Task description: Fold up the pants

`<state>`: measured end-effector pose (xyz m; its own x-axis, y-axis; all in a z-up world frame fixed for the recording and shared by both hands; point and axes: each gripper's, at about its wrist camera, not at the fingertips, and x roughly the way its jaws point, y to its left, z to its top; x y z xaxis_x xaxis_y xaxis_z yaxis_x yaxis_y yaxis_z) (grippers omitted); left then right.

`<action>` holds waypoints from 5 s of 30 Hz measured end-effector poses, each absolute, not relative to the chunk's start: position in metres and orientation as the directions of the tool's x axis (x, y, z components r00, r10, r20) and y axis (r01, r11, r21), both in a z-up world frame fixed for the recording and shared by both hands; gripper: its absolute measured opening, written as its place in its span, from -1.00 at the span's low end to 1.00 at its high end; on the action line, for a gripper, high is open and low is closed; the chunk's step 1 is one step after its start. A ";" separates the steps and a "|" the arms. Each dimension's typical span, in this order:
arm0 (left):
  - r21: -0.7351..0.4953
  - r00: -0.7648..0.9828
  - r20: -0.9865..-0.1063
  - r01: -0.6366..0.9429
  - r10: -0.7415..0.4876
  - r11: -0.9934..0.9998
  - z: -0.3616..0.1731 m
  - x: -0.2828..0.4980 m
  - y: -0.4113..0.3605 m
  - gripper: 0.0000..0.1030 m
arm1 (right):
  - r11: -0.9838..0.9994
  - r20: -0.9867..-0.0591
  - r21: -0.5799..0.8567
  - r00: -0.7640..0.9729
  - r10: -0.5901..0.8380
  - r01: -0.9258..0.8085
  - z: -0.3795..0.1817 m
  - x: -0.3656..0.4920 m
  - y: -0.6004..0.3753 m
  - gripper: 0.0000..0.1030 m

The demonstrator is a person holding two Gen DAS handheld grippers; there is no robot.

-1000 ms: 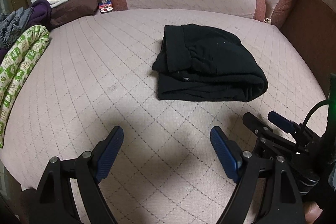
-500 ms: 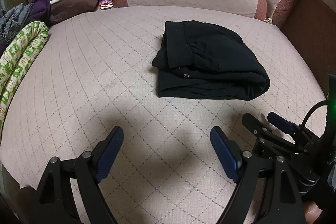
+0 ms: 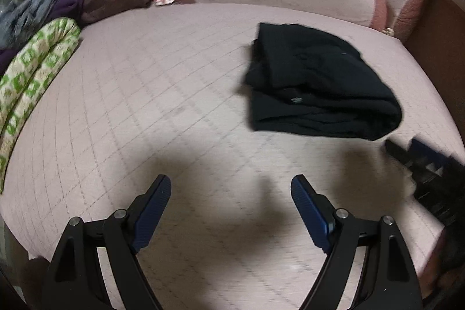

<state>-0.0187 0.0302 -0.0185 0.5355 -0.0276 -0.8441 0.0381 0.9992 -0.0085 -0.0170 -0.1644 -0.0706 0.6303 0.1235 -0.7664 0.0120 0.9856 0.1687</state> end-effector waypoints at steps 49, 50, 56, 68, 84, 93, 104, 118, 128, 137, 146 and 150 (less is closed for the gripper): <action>-0.420 0.424 -0.780 0.190 -0.460 0.887 0.000 0.143 0.014 -0.27 | 0.785 -0.670 0.617 0.557 0.491 0.051 -0.065 0.157 -0.202 -0.51; -0.420 0.432 -0.778 0.184 -0.457 0.889 0.003 0.143 0.018 -0.27 | 0.780 -0.663 0.624 0.558 0.499 0.044 -0.062 0.158 -0.199 -0.51; -0.465 0.459 -0.757 0.123 -0.466 0.877 0.009 0.150 0.048 -0.27 | 0.730 -0.620 0.683 0.552 0.558 0.029 -0.059 0.161 -0.187 -0.53; -0.481 0.425 -0.784 0.042 -0.452 0.875 -0.004 0.149 0.078 0.08 | 0.899 -0.741 0.432 0.598 0.306 0.075 -0.053 0.148 -0.188 0.06; -0.559 0.353 -0.781 -0.030 -0.515 0.828 -0.045 0.211 0.061 0.25 | 0.771 -0.723 0.613 0.518 0.457 0.175 -0.110 0.201 -0.202 0.17; -0.406 0.438 -0.815 0.033 -0.378 0.913 0.004 0.133 0.073 0.26 | 0.814 -0.711 0.565 0.580 0.397 0.136 -0.069 0.119 -0.222 0.19; 0.014 0.853 -0.521 -0.004 0.011 1.000 0.061 -0.059 0.051 1.00 | 0.931 -0.779 0.347 0.587 0.218 0.115 -0.081 -0.039 -0.181 0.24; 0.021 0.768 -0.640 0.045 -0.021 0.999 0.060 -0.069 0.021 1.00 | 0.964 -0.783 0.254 0.602 0.157 0.078 -0.098 -0.066 -0.169 0.44; -0.019 0.612 -0.789 0.062 -0.053 0.998 0.015 -0.056 0.012 1.00 | 0.988 -0.782 0.149 0.615 0.103 0.025 -0.106 -0.067 -0.151 0.60; -0.022 0.568 -0.821 0.067 -0.056 0.997 0.002 -0.051 0.010 1.00 | 0.990 -0.772 0.133 0.630 0.081 0.037 -0.106 -0.065 -0.152 0.60; -0.013 0.545 -0.837 0.058 -0.043 0.998 -0.006 -0.051 0.010 1.00 | 0.996 -0.758 0.085 0.651 0.051 0.021 -0.103 -0.067 -0.147 0.60; -0.021 0.527 -0.848 0.054 -0.047 0.998 -0.009 -0.049 0.011 1.00 | 0.996 -0.761 0.087 0.647 0.052 0.022 -0.103 -0.067 -0.147 0.60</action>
<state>-0.0494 0.0114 -0.0089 0.5272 -0.0465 -0.8485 0.0537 0.9983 -0.0214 -0.0665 -0.1475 -0.1032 0.6469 0.0518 -0.7608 0.0221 0.9960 0.0866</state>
